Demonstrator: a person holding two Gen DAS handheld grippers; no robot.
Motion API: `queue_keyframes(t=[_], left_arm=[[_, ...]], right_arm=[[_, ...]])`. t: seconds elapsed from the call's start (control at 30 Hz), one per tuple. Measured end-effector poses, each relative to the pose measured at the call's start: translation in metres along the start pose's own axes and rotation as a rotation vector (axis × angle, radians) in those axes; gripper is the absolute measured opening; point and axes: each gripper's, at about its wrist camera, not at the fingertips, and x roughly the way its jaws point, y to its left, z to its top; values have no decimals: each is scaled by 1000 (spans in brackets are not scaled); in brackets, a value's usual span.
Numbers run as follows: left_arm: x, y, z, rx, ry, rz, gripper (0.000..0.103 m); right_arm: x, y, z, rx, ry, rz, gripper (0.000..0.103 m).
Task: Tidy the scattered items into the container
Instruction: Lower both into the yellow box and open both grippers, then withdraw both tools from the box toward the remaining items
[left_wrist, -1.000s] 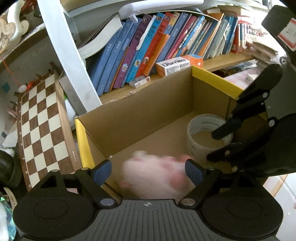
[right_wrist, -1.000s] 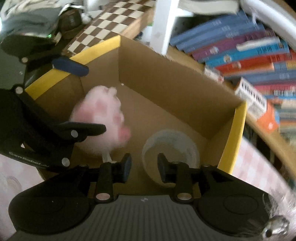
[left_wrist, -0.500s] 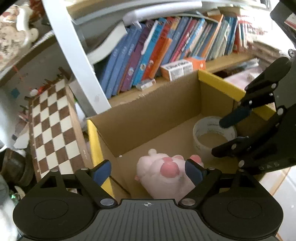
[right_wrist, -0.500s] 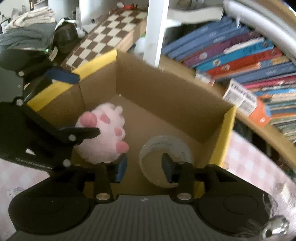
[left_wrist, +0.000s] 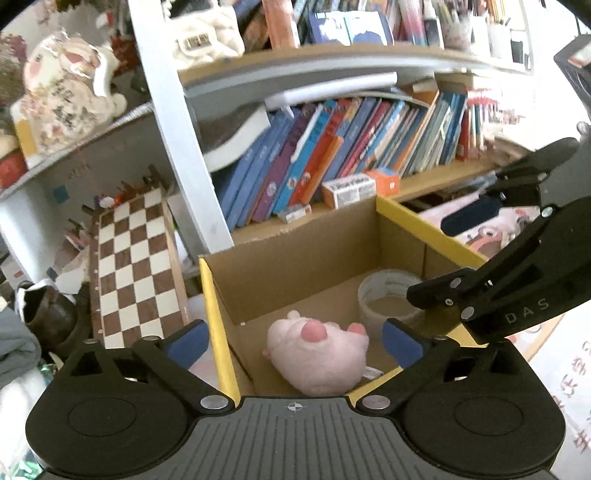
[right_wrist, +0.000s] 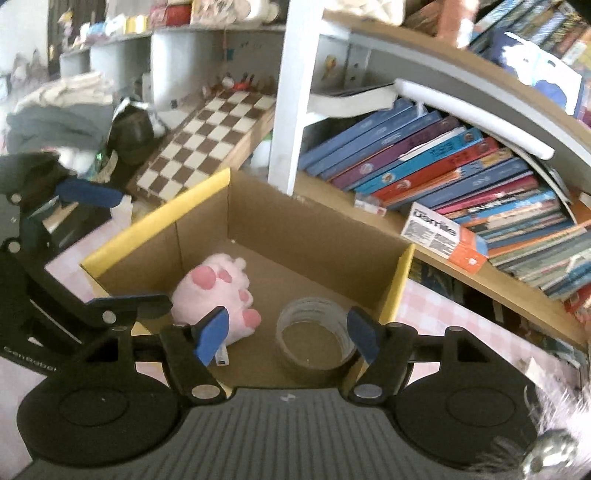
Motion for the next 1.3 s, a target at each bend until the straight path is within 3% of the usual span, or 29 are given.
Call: queue_keyframes(t=[0.4, 0.83, 1.3], left_arm=[[-38, -12, -15, -60, -45, 1, 103], [-58, -27, -43, -132, -21, -17, 103], [-70, -46, -59, -181, 10, -13, 103]], right_arm=[[-46, 7, -29, 101, -63, -46, 74], [-67, 10, -78, 224, -34, -97, 76], [-89, 35, -115, 245, -54, -182, 88]])
